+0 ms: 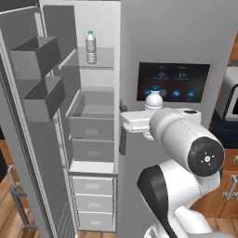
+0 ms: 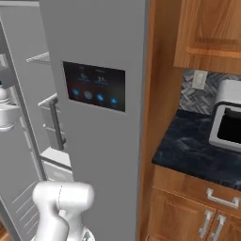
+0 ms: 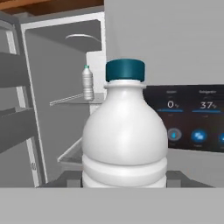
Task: Take the bottled waters from the counter and place them in the freezer to freeze. Close the freezer door after placing the bottles.
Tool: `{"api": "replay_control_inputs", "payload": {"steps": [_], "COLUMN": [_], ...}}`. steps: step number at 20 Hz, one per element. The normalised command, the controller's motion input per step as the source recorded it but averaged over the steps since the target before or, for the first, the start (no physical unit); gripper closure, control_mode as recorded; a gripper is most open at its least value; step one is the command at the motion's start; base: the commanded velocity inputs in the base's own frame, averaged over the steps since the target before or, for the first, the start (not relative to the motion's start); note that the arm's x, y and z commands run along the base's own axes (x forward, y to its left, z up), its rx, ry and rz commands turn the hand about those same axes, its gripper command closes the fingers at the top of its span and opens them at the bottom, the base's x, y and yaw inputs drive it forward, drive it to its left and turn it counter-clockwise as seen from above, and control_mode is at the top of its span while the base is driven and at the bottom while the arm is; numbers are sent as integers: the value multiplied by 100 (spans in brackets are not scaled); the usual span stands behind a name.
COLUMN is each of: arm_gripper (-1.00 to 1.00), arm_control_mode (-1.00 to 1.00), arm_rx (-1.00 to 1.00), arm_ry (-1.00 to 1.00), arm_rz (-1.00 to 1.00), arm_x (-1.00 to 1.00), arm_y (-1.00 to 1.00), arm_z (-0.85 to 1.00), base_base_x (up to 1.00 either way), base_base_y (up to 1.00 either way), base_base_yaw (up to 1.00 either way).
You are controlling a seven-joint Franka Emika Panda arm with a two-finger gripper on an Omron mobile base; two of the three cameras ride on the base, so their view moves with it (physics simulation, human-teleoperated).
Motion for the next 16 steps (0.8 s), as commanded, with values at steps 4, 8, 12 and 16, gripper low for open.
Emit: {"api": "replay_control_inputs", "payload": {"steps": [4,8,12,16], "arm_gripper": [100,100,100,100], "arm_control_mode": [100,100,100,100], "arm_rx": [0,0,0,0], "arm_ry": [0,0,0,0], "arm_rz": [0,0,0,0], "arm_x": [0,0,0,0], "arm_y": [0,0,0,0], "arm_z": [0,0,0,0], "base_base_x": [11,6,0,14], "base_base_y": [62,59,6,0], "base_base_yaw": [-25,-10,0,0]}}
